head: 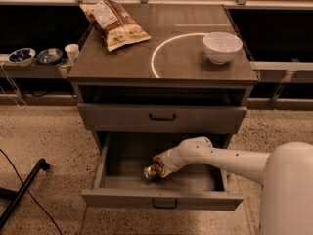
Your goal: Pick orange can from middle drawer and place on counter
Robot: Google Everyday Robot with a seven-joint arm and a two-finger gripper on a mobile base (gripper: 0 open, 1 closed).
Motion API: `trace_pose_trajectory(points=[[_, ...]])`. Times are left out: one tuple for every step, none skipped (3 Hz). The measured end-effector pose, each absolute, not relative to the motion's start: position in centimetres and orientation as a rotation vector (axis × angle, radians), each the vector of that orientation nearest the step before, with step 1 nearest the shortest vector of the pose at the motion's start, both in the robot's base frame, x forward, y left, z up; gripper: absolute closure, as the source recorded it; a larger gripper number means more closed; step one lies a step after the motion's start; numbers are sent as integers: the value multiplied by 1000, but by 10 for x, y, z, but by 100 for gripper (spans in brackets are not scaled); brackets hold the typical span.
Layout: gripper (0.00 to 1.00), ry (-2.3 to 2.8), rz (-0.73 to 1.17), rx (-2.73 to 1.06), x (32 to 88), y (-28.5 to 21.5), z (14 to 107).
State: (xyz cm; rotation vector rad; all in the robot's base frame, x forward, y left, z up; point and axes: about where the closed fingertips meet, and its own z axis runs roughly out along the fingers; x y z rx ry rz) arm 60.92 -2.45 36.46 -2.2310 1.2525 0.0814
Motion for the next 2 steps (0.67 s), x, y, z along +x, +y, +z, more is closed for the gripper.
trace_pose_trajectory(points=[[99, 1171, 152, -2152, 597, -26, 399], [100, 1053, 87, -2128, 578, -46, 458]])
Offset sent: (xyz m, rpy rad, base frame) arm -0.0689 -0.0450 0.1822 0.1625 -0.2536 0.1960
